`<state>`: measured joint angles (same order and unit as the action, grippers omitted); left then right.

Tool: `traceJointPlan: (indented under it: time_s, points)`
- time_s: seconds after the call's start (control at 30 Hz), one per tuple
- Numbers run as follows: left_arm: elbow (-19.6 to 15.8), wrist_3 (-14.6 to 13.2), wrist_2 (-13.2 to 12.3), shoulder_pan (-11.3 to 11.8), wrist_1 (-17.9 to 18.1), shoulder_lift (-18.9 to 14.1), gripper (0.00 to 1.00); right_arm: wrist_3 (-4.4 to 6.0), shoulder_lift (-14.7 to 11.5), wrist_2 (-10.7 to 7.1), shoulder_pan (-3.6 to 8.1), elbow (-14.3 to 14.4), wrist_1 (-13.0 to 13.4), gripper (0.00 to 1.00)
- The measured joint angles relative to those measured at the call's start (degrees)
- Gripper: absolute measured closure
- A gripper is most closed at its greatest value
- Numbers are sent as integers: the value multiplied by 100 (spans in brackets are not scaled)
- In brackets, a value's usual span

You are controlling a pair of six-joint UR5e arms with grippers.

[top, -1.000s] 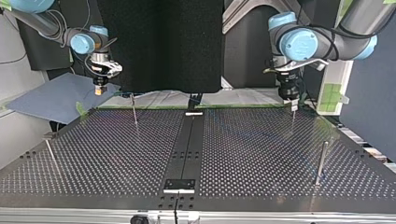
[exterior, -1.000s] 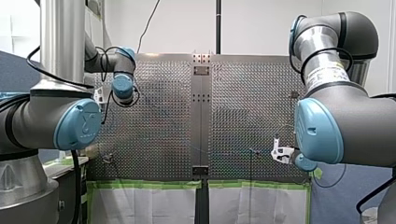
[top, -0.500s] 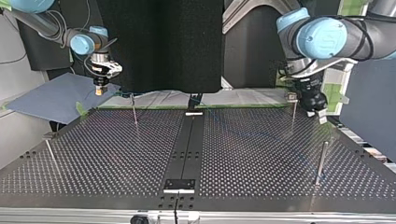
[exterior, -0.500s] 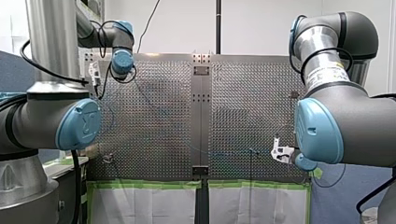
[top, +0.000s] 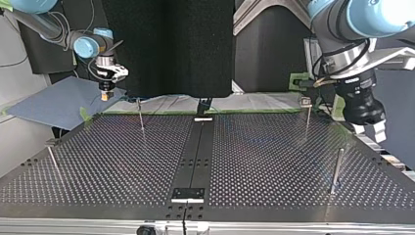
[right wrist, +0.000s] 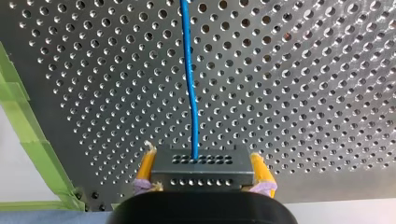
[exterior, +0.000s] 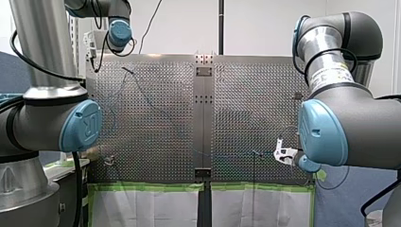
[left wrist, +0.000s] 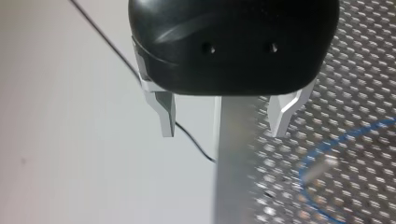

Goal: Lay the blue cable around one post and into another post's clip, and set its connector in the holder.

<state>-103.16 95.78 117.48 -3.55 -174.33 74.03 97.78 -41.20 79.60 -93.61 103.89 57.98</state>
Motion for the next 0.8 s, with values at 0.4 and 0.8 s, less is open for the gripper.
traceJointPlan:
  time_s: [0.4, 0.8]
  points:
    - [596, -364, -194, 47, -595, 109, 2, 6, 1, -14, 3, -36, -31, 100]
    - [1179, -940, -3, 38, -1175, 329, 2, -2, 1, -14, 2, -39, -63, 100]
